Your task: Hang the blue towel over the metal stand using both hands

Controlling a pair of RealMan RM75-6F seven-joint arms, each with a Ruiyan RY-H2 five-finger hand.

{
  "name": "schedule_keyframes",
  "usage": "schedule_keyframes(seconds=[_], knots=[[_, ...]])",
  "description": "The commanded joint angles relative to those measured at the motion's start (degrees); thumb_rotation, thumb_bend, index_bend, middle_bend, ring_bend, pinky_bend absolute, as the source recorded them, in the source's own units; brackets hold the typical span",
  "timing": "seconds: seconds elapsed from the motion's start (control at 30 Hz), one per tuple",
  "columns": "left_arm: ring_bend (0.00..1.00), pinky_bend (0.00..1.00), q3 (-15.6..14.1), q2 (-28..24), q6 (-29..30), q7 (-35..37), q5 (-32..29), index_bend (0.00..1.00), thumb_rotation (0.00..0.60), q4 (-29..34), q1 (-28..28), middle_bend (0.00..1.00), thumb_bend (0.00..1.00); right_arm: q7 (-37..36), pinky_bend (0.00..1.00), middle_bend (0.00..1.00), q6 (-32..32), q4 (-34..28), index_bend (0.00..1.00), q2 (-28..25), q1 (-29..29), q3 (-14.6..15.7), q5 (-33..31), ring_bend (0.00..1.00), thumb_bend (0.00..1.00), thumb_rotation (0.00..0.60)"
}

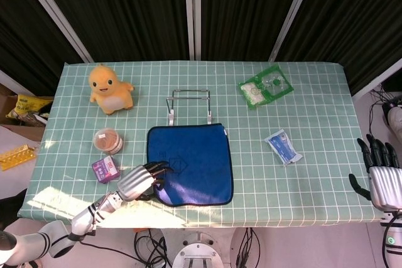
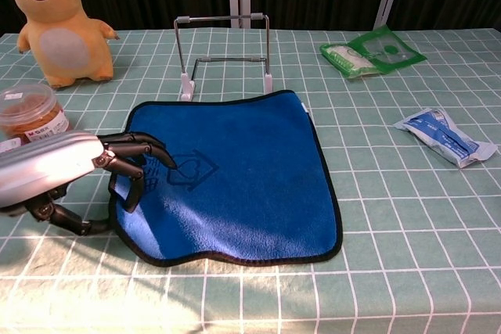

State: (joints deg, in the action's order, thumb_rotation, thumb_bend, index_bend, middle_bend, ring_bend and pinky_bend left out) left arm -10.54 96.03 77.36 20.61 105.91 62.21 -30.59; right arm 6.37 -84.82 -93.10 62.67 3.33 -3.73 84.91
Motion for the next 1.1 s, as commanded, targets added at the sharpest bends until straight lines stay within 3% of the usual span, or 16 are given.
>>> schedule_keyframes(seconds=[0.03, 0.53, 0.7, 1.1], knots=[[0.13, 0.28, 1.8, -0.2, 0.2, 0.3, -1.8, 0.73, 0.600, 1.9, -0.1, 0.23, 0.43, -0.2, 0.00, 0.00, 1.9, 0.9, 0.00, 0.7, 0.7, 0.9, 0.5, 0.00, 0.29, 0.600], [0.15, 0.30, 12.5, -8.8, -9.8, -12.0, -15.7, 0.79, 0.600, 23.3, -3.5, 0.25, 0.43, 0.6, 0.00, 0.00, 16.1, 2.8, 0.00, 9.2, 9.0, 6.4, 8.9, 0.00, 0.21, 0.600], [0.15, 0.30, 14.8, -11.4, -13.3, -12.5, -19.2, 0.80, 0.600, 26.6, -5.1, 0.25, 0.44, 1.5, 0.00, 0.00, 18.9, 2.2, 0.00, 13.2, 11.4, 7.0, 10.7, 0.00, 0.20, 0.600], [0.15, 0.30, 18.4, -13.5, -17.2, -16.9, -23.6, 0.80, 0.600, 30.9, -7.9, 0.26, 0.44, -1.6, 0.00, 0.00, 17.6, 8.0, 0.00, 26.0, 13.5, 6.7, 12.9, 0.00, 0.16, 0.600]])
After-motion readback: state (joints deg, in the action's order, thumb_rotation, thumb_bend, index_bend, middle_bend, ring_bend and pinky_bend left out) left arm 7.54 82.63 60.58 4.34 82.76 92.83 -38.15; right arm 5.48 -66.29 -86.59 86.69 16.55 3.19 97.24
